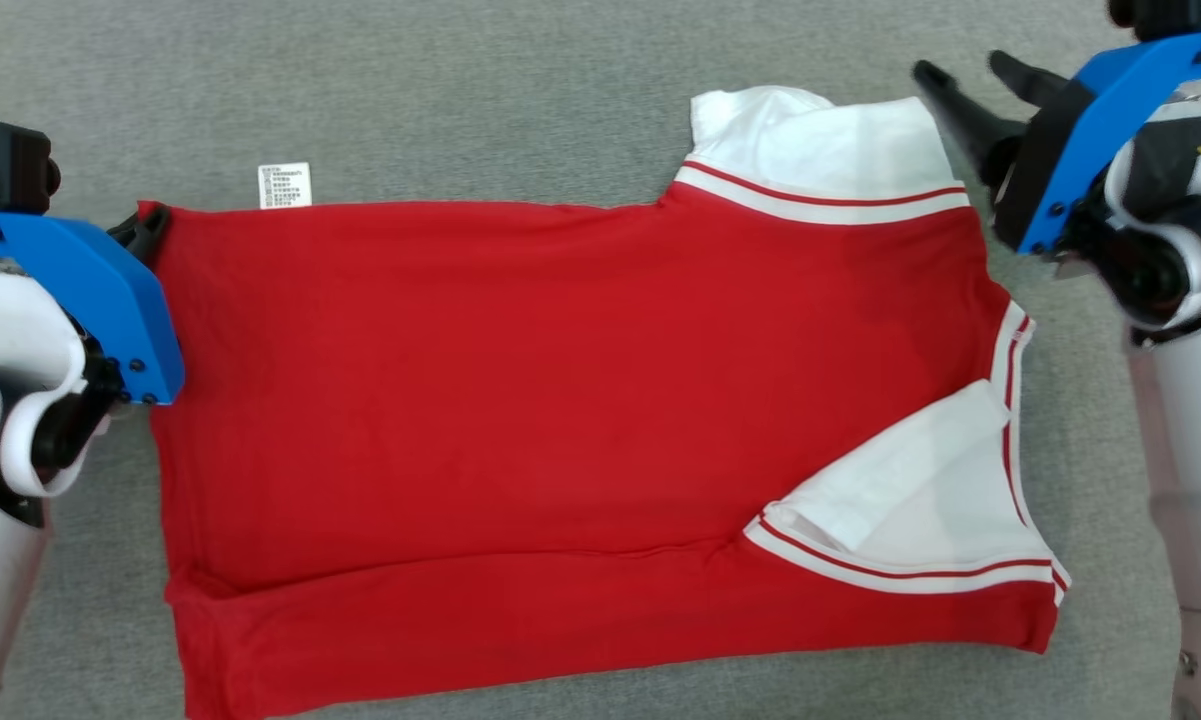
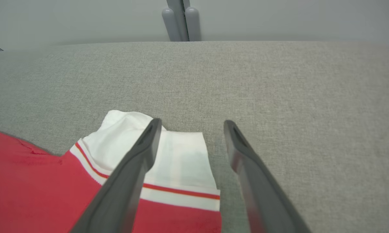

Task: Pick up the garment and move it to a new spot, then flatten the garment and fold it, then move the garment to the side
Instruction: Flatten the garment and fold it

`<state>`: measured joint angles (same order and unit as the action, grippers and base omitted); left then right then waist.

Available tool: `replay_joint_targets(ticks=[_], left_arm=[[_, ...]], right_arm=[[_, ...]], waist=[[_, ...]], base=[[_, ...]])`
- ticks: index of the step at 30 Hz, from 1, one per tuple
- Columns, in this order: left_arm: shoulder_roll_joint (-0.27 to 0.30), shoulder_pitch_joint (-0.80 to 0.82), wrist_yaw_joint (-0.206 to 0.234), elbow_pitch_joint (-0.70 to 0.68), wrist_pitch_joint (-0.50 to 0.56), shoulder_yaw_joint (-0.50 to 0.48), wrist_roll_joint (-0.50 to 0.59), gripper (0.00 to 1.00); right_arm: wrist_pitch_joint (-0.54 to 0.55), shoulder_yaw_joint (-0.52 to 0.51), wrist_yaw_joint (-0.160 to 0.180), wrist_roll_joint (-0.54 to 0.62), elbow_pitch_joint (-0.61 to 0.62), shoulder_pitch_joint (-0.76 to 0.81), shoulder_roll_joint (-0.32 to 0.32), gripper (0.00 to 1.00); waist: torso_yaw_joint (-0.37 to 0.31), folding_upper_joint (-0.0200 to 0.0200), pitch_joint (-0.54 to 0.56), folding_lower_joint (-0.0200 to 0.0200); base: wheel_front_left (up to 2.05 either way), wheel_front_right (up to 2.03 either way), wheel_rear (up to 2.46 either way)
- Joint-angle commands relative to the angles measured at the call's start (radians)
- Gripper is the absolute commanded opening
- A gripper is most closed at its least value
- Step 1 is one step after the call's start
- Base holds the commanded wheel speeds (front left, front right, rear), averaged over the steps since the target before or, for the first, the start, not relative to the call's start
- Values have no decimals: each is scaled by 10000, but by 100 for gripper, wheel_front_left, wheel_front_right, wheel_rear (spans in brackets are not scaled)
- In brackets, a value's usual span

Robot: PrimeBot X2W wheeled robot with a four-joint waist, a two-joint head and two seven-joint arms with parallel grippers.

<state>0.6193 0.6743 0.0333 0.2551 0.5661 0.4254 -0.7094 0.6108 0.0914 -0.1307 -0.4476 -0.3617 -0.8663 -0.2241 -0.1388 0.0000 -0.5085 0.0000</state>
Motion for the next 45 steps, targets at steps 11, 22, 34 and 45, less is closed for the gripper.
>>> replay_joint_targets(ticks=[11, 22, 34, 45], left_arm=[[-1007, -366, -208, 586, -1671, 264, 103, 0], [-1549, 289, -554, 1313, -2866, 362, 367, 0], [-1944, -89, -834, 1913, -5350, 41, 379, 0], [-2354, -2174, -1113, 1836, -7041, 91, -37, 0]], right_arm=[[1520, -1660, -3, 1487, -2128, -1162, 540, 100], [1116, -1732, -1, 2193, -2404, -1368, 743, 0], [-753, -1114, -3, 986, -1986, -401, 162, 0], [-1465, -570, -3, -682, -189, 2383, -812, 0]], waist=[[824, 0, -135, 0], [1124, 0, -47, 0], [1012, 0, 606, 0], [1141, 0, 1747, 0]], base=[[0, 0, 0], [0, 0, 0], [0, 0, 0], [0, 0, 0]])
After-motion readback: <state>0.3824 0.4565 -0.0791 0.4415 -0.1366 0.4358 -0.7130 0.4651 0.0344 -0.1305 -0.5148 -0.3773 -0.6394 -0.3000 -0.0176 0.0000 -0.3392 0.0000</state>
